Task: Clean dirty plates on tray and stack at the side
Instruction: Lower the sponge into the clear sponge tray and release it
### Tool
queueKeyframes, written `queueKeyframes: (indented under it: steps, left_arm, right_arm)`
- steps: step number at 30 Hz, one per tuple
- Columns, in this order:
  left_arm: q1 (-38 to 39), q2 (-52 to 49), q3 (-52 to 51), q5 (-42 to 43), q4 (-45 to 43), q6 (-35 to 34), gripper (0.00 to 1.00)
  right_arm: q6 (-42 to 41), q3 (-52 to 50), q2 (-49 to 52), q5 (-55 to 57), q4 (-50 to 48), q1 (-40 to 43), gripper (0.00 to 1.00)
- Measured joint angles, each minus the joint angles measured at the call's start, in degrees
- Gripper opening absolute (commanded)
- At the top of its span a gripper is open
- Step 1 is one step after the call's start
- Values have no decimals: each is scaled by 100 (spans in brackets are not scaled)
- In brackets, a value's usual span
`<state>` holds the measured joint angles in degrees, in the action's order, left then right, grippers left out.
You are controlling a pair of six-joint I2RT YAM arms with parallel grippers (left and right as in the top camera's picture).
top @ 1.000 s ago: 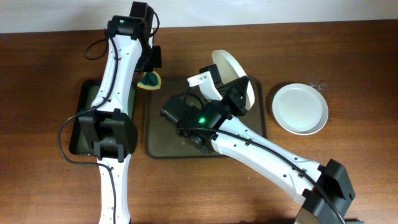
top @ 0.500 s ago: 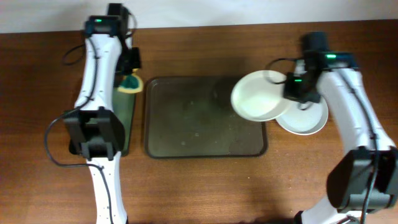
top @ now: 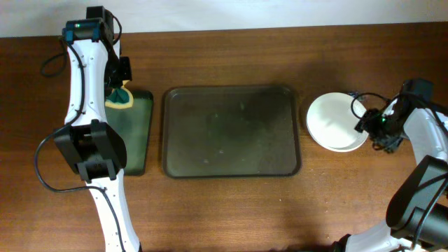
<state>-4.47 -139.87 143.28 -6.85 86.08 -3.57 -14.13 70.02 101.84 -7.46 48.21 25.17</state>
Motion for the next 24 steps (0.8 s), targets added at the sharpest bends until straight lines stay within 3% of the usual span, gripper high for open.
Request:
queueKeyframes:
  steps: [6, 12, 13, 15, 18, 21, 24]
  left_arm:
    - [0, 0, -55, -114, 483, 407, 0]
    - [-149, -24, -1368, -111, 7, 492, 0]
    - [-195, -28, -1552, -107, -83, 492, 6]
    - [-334, -28, -1840, -61, -212, 501, 100]
    - [-374, -28, -1847, 66, -269, 533, 100]
    - [-365, -35, -1484, 118, 313, 485, 99]
    - [-348, -48, -122, 361, 1021, 468, 99]
  right_arm:
    - [28, 1067, -240, -85, 1191, -376, 85]
    - [59, 1388, -457, -107, 1403, -850, 88]
    - [61, 1388, -457, -107, 1423, -918, 88]
    - [61, 1388, -457, -109, 1447, -968, 88]
    - [79, 1399, -457, -105, 1585, -970, 93]
    - [118, 1825, -455, -107, 2227, -975, 93]
    - [179, 2463, -544, -109, 2771, -979, 94]
